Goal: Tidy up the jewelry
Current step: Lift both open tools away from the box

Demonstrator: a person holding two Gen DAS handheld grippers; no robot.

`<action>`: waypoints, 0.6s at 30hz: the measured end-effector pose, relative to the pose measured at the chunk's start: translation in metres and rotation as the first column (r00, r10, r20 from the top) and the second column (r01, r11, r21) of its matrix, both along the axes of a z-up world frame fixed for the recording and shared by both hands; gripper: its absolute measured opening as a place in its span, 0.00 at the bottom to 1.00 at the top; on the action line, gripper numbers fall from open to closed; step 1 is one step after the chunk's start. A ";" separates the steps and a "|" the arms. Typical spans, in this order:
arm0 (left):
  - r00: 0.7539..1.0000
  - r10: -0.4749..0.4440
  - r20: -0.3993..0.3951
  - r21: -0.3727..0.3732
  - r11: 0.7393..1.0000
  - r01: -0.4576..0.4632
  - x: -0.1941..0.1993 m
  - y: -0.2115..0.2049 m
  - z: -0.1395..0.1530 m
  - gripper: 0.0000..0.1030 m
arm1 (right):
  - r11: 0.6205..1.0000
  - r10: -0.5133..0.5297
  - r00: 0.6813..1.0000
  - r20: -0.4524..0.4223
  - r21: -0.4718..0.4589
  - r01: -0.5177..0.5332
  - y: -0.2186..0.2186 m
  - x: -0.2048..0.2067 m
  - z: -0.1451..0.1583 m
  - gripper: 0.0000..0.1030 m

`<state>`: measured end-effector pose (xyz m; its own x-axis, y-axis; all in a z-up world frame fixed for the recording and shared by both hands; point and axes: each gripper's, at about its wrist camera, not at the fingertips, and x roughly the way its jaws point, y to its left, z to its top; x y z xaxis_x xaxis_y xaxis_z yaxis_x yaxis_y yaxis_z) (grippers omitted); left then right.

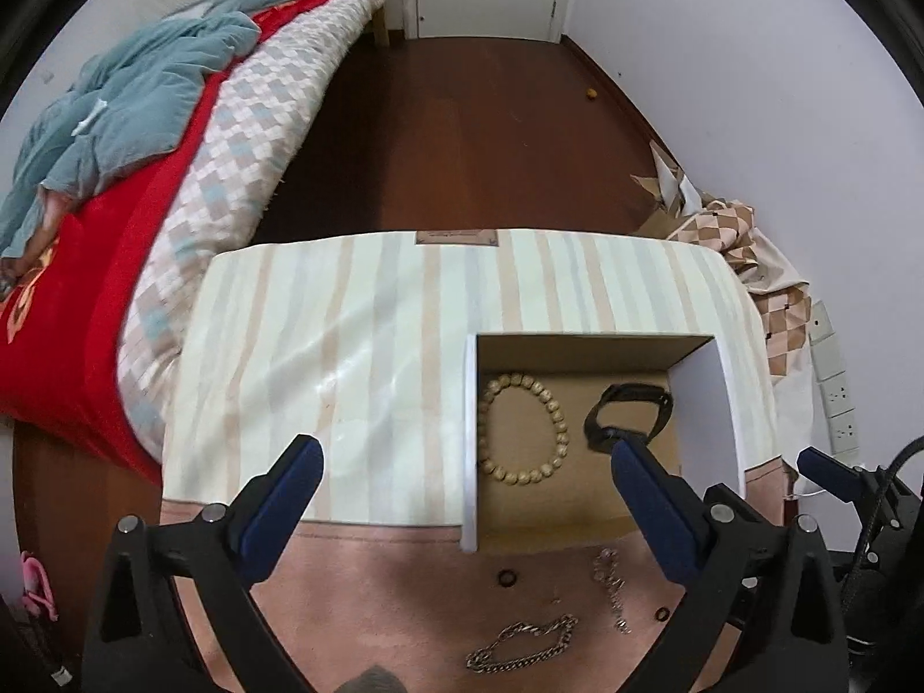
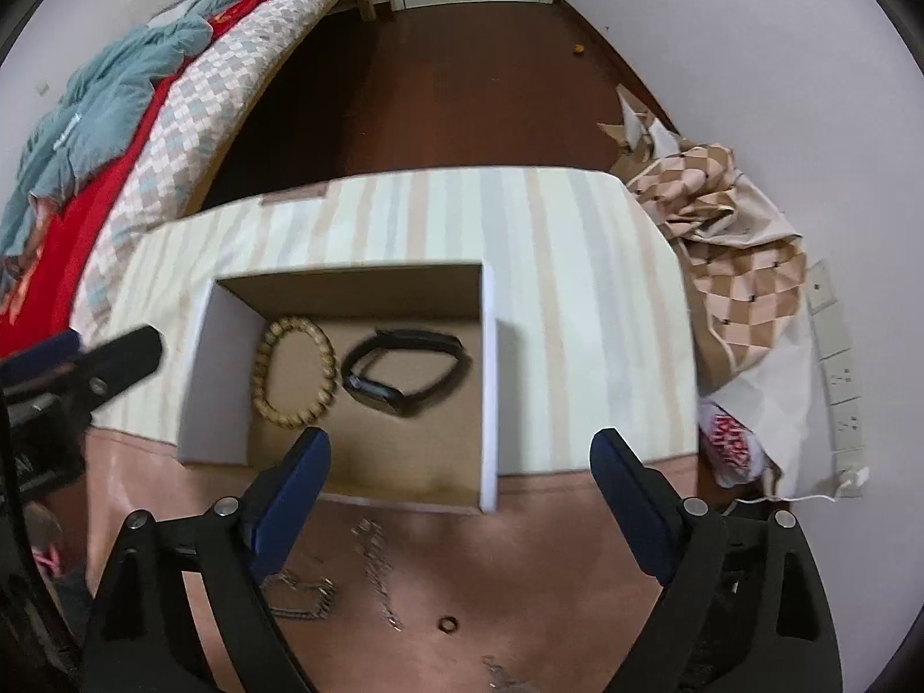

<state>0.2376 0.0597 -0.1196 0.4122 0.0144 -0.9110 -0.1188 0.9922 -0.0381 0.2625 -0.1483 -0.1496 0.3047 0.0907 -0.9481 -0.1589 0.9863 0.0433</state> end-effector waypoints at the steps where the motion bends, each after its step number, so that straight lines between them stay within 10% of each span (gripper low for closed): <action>1: 1.000 -0.002 0.005 0.012 1.000 0.002 -0.005 -0.001 -0.001 0.99 | 1.000 0.004 1.000 -0.003 0.000 -0.004 0.000 -0.003 -0.002 0.91; 18: 0.995 0.035 0.092 0.082 0.996 -0.043 -0.064 -0.003 0.035 0.99 | 0.999 -0.026 0.992 0.122 -0.023 0.029 -0.009 -0.050 0.044 0.97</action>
